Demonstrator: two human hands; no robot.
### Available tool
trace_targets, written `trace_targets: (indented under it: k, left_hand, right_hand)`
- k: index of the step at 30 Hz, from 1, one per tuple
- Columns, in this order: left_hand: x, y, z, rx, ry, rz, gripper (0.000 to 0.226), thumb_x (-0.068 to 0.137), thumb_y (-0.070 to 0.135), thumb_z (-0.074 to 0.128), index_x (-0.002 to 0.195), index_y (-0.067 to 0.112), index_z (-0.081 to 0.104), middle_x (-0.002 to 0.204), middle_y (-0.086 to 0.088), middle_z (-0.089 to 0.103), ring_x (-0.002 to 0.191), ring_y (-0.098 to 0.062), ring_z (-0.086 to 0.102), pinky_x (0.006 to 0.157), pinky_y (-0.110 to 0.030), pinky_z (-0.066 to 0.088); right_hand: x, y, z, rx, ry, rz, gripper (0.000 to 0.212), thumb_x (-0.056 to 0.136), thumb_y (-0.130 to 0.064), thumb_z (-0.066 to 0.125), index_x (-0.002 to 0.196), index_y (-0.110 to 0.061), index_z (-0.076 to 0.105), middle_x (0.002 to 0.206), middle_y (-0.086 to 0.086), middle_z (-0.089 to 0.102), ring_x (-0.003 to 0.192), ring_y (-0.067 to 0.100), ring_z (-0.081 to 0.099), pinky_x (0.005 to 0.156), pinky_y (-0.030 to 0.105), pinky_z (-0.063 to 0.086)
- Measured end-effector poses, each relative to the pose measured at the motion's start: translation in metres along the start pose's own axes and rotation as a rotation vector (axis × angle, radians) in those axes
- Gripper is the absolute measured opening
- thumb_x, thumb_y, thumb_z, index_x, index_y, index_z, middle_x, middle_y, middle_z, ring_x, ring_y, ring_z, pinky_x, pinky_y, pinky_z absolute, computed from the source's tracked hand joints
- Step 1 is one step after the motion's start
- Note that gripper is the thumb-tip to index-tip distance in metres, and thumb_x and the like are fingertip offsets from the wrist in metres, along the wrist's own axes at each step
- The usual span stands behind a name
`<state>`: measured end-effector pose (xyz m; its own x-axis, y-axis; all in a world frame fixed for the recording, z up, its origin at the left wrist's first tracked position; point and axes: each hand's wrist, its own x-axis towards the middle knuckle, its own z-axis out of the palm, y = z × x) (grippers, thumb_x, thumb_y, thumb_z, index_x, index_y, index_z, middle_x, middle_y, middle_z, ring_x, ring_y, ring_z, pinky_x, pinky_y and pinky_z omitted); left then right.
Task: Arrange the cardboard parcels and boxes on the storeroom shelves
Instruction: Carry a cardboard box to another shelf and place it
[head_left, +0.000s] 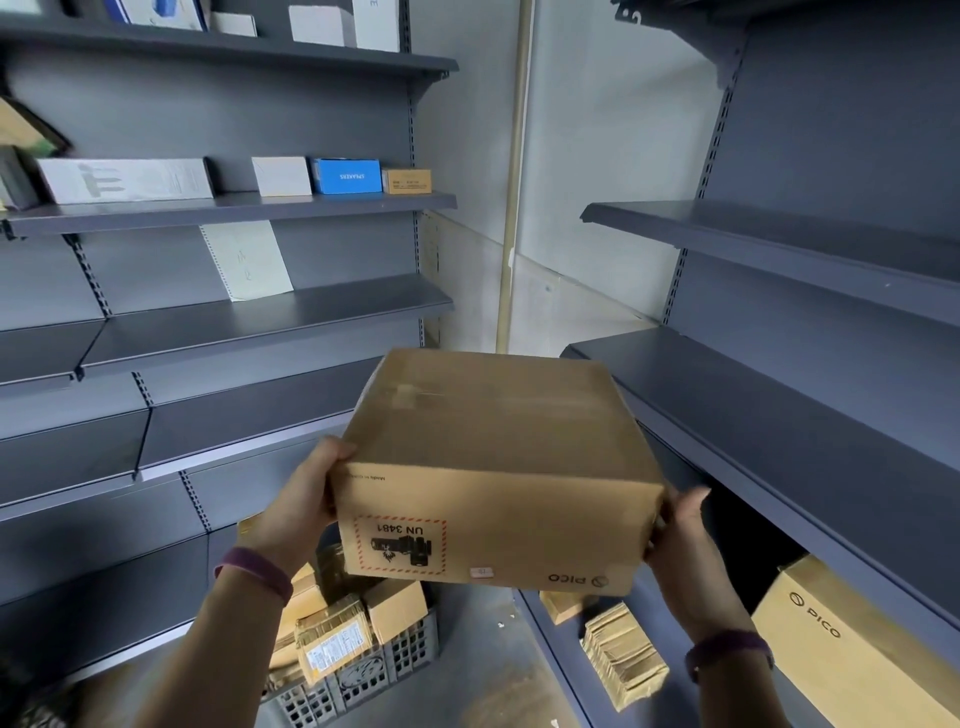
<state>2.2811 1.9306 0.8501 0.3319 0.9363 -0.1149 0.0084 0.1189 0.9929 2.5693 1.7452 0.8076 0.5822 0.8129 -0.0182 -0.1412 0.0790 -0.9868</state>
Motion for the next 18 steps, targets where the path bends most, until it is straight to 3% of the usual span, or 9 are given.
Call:
trace_targets:
  k: [2,4,6,8,11,13,14,16,18]
  left_hand:
    - [-0.001,0.0,-0.004,0.016,-0.043,0.036,0.06,0.073,0.051,0.05,0.113,0.007,0.059,0.081,-0.012,0.068,0.081,-0.03,0.062,0.077,-0.043,0.047]
    - [-0.001,-0.001,-0.009,0.026,-0.097,0.07,0.071,0.068,0.051,0.057,0.122,0.005,0.058,0.089,-0.016,0.066,0.085,-0.033,0.061,0.074,-0.043,0.049]
    - [-0.003,-0.003,-0.014,0.019,-0.15,0.066,0.08,0.059,0.048,0.062,0.127,0.007,0.056,0.097,-0.017,0.063,0.086,-0.034,0.06,0.067,-0.04,0.05]
    - [-0.003,-0.006,-0.016,-0.002,-0.189,0.053,0.083,0.052,0.043,0.066,0.127,0.01,0.054,0.105,-0.018,0.06,0.088,-0.034,0.059,0.065,-0.04,0.049]
    - [-0.002,-0.009,-0.016,0.008,-0.202,0.045,0.087,0.045,0.041,0.067,0.125,0.01,0.053,0.108,-0.017,0.057,0.092,-0.031,0.056,0.071,-0.039,0.047]
    - [-0.003,-0.009,-0.017,0.002,-0.203,0.025,0.088,0.042,0.039,0.067,0.123,0.009,0.051,0.108,-0.017,0.055,0.093,-0.032,0.055,0.071,-0.038,0.046]
    - [-0.002,-0.009,-0.018,-0.003,-0.201,0.012,0.088,0.041,0.037,0.067,0.123,0.009,0.051,0.109,-0.017,0.054,0.094,-0.033,0.054,0.071,-0.038,0.046]
    - [0.0,-0.007,-0.016,-0.028,-0.155,-0.018,0.076,0.05,0.037,0.068,0.118,0.007,0.054,0.11,-0.019,0.055,0.095,-0.032,0.055,0.075,-0.039,0.046]
    - [0.002,-0.003,-0.011,-0.047,-0.042,-0.036,0.054,0.072,0.047,0.064,0.11,0.008,0.058,0.11,-0.015,0.059,0.095,-0.029,0.057,0.08,-0.038,0.043]
  right_hand:
    - [0.003,-0.002,0.003,0.027,0.03,0.032,0.091,0.072,-0.093,0.029,0.113,-0.022,0.067,0.092,0.01,0.072,0.091,0.019,0.068,0.082,0.031,0.047]
    - [0.006,0.001,0.001,0.058,0.039,0.035,0.1,0.068,-0.098,0.033,0.122,-0.02,0.065,0.095,0.024,0.065,0.097,0.022,0.064,0.086,0.036,0.046]
    - [0.005,0.002,0.0,0.053,0.032,0.032,0.09,0.081,-0.088,0.027,0.128,-0.02,0.063,0.111,0.012,0.073,0.109,0.022,0.068,0.092,0.04,0.048]
    - [0.003,-0.001,-0.002,-0.003,0.044,0.022,0.077,0.087,-0.077,0.029,0.122,-0.019,0.067,0.11,0.009,0.074,0.105,0.024,0.07,0.091,0.043,0.051]
    - [0.003,-0.002,-0.003,-0.096,0.078,-0.009,0.082,0.068,-0.085,0.061,0.113,-0.016,0.066,0.105,0.01,0.073,0.097,0.027,0.07,0.086,0.046,0.055]
    - [0.004,0.001,-0.004,-0.106,0.084,0.0,0.095,0.045,-0.076,0.082,0.112,-0.011,0.064,0.104,0.011,0.073,0.095,0.028,0.069,0.081,0.042,0.054]
    - [0.005,0.004,-0.005,-0.083,0.084,0.01,0.094,0.043,-0.068,0.088,0.113,-0.01,0.063,0.105,0.011,0.073,0.098,0.03,0.068,0.082,0.041,0.053]
    - [0.005,0.011,-0.006,-0.047,0.053,0.026,0.083,0.05,-0.055,0.09,0.117,-0.014,0.063,0.112,0.009,0.072,0.104,0.031,0.066,0.085,0.044,0.053]
    - [0.004,0.017,-0.005,-0.035,-0.008,0.007,0.05,0.074,-0.03,0.081,0.12,-0.022,0.064,0.117,0.007,0.07,0.108,0.031,0.064,0.09,0.052,0.053]
